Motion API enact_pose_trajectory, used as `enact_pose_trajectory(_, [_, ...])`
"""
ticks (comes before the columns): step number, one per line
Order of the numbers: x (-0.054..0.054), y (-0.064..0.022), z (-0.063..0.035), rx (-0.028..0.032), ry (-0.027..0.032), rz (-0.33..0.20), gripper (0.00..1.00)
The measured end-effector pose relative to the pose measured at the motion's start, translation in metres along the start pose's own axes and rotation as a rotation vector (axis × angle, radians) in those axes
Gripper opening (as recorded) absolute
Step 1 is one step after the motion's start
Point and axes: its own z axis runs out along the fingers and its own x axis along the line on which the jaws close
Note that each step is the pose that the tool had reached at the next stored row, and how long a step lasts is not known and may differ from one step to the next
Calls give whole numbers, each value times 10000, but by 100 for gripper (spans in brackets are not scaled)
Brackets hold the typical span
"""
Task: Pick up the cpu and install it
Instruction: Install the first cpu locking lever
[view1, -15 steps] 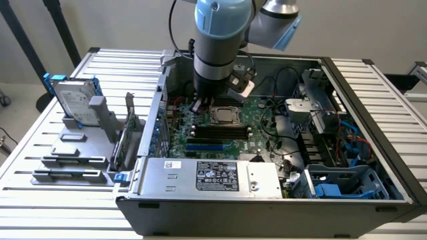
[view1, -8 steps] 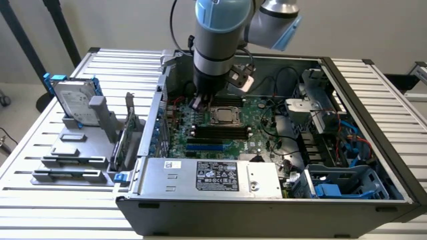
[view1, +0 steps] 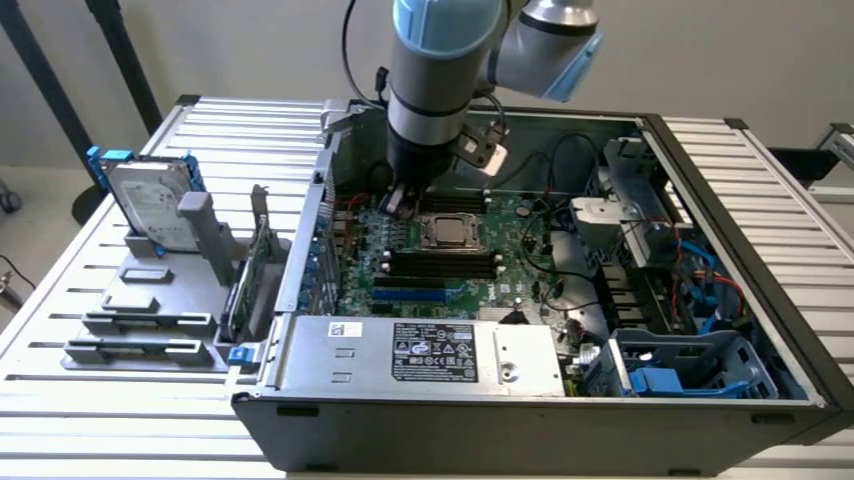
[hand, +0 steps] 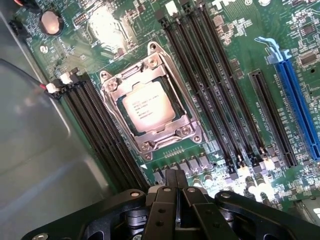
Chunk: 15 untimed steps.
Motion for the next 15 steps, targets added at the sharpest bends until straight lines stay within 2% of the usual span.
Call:
enact_pose_trajectory(3, [19,-9,6,-37,-24,-198,11])
enact_pose_trajectory(7, [39,-19,11,-210,-11,-490,11])
enact_pose_trajectory(15, [46,-22,13,-217,-24,-570,11])
